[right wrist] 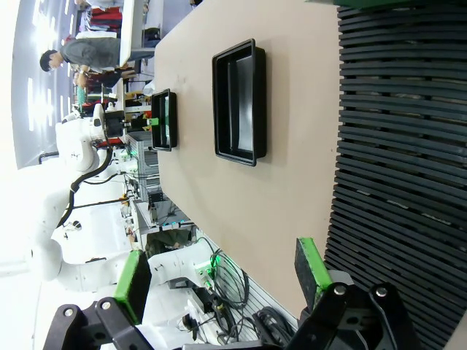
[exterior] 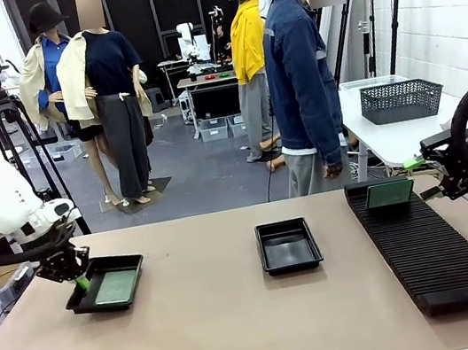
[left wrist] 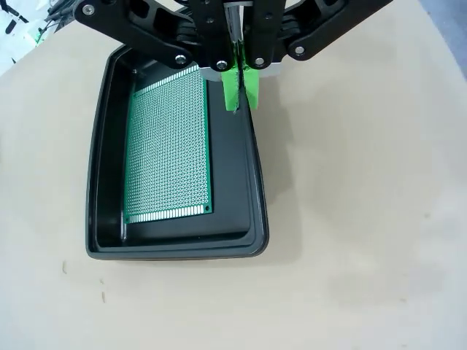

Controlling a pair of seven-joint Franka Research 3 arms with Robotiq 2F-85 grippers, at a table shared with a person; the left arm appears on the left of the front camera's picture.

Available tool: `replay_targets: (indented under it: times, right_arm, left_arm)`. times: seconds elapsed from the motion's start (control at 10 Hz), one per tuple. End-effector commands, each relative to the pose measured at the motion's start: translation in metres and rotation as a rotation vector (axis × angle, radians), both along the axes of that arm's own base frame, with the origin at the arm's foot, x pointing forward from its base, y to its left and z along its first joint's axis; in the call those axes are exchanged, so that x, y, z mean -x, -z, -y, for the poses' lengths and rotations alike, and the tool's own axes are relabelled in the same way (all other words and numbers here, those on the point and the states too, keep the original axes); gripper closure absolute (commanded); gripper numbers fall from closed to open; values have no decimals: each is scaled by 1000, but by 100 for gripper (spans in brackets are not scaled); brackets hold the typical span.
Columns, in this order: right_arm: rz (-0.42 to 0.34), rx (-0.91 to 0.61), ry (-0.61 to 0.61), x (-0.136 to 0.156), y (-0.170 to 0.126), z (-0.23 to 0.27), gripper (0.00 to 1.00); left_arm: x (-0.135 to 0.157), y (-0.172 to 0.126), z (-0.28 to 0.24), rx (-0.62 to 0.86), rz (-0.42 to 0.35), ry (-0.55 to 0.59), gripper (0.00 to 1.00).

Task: Inspect and transfer BCBs to ESD trays.
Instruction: Pick up the ESD tray and place it on the left side of the table.

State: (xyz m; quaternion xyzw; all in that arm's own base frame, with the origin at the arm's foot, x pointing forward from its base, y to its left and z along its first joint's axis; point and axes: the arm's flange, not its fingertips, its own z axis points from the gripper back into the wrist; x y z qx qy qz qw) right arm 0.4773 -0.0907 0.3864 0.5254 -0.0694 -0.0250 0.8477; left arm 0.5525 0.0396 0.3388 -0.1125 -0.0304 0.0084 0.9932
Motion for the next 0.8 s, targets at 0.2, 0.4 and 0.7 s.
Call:
replay_targets:
  times: [0.2,0.4,0.7]
  right_arm:
    - [-18,1,4,-2,-2,-1,0]
    - [-18,1,4,-2,-2,-1,0]
    - [-18,1,4,-2,-2,-1,0]
  left_arm:
    - [3,-7,-54,22,27,44,100]
    - [3,-5,-75,-8,26,58,100]
    - [3,-9,-100,-29,27,45,100]
